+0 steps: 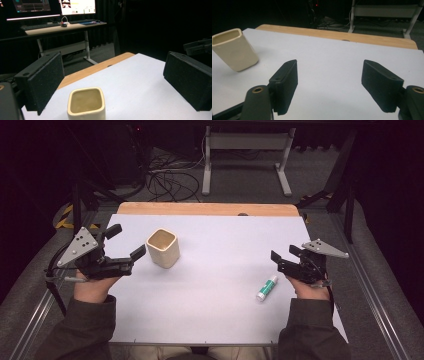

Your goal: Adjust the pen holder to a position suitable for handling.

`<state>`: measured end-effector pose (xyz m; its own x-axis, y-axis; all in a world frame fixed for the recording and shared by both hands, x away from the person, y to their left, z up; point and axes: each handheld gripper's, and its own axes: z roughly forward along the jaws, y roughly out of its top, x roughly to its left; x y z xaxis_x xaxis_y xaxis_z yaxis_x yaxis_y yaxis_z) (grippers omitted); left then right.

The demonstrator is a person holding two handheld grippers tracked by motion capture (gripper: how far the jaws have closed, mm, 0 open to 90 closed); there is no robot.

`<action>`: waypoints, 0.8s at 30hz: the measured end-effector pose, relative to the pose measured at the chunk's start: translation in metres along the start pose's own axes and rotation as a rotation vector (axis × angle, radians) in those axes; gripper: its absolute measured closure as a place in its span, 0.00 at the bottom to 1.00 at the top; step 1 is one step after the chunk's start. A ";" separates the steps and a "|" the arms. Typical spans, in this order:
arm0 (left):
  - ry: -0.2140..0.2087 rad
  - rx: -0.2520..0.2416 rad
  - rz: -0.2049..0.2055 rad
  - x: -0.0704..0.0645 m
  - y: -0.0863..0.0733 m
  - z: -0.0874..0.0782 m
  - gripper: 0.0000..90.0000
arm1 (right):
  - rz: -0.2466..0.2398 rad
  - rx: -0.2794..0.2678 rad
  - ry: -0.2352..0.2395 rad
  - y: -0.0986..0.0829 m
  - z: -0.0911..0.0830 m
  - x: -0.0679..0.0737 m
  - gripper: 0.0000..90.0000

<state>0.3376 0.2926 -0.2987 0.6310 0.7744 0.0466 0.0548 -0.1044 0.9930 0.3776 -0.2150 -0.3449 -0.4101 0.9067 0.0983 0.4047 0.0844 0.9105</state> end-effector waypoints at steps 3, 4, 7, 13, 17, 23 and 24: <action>0.000 -0.002 -0.002 -0.001 0.000 0.001 0.04 | -0.001 0.015 -0.004 -0.002 0.001 0.000 0.34; -0.002 0.000 -0.001 -0.001 0.001 0.001 0.04 | 0.004 0.029 -0.009 -0.004 0.002 -0.001 0.34; -0.009 -0.003 0.008 -0.003 0.002 0.003 0.04 | 0.009 0.043 -0.014 -0.007 0.002 -0.003 0.34; -0.012 -0.005 0.010 -0.004 0.003 0.004 0.04 | 0.029 0.075 -0.009 -0.011 0.003 -0.006 0.37; -0.014 -0.003 0.010 -0.004 0.003 0.005 0.04 | 0.048 0.103 -0.003 -0.013 0.005 -0.008 0.38; -0.015 -0.002 0.013 -0.004 0.003 0.005 0.04 | 0.081 0.147 -0.004 -0.017 0.009 -0.011 0.40; -0.015 -0.002 0.013 -0.004 0.003 0.005 0.04 | 0.081 0.147 -0.004 -0.017 0.009 -0.011 0.40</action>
<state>0.3393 0.2860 -0.2966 0.6433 0.7635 0.0577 0.0450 -0.1129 0.9926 0.3827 -0.2222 -0.3648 -0.3683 0.9144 0.1677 0.5516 0.0698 0.8312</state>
